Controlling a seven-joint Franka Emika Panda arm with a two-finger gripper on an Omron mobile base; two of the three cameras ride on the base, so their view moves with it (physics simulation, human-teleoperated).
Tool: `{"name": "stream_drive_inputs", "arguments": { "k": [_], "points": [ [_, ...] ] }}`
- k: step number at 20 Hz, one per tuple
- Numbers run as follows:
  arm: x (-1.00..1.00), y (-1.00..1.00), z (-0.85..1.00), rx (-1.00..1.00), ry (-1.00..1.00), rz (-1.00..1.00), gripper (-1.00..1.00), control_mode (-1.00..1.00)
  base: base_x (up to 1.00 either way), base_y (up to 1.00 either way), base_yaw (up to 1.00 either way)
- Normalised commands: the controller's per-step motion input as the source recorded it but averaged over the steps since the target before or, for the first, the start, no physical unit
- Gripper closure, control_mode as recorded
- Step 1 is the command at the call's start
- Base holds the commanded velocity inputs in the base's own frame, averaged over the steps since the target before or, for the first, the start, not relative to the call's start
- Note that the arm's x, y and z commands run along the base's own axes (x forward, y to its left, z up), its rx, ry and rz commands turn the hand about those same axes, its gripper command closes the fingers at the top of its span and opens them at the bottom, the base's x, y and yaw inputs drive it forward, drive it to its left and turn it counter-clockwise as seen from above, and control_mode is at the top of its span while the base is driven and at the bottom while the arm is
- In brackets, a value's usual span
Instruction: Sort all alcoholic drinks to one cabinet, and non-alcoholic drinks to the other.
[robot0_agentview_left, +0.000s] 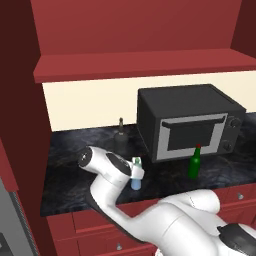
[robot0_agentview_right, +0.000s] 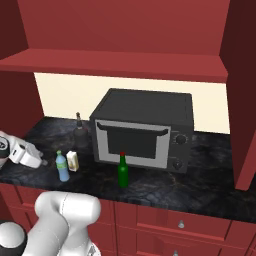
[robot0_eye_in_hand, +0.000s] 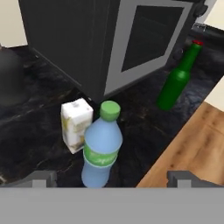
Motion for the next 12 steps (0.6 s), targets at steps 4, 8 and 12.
{"name": "stream_drive_inputs", "arguments": {
  "k": [4,8,12],
  "points": [
    [0.11,0.00,-0.12,-0.07,-0.03,-0.10,-1.00,-1.00,0.00,0.00,0.00],
    [0.02,0.00,-0.11,-0.08,-0.02,-0.12,-1.00,-1.00,0.00,0.00,0.00],
    [0.13,-0.07,-0.01,-0.07,0.00,-0.11,-1.00,-1.00,0.00,0.00,0.00]
  ]
}}
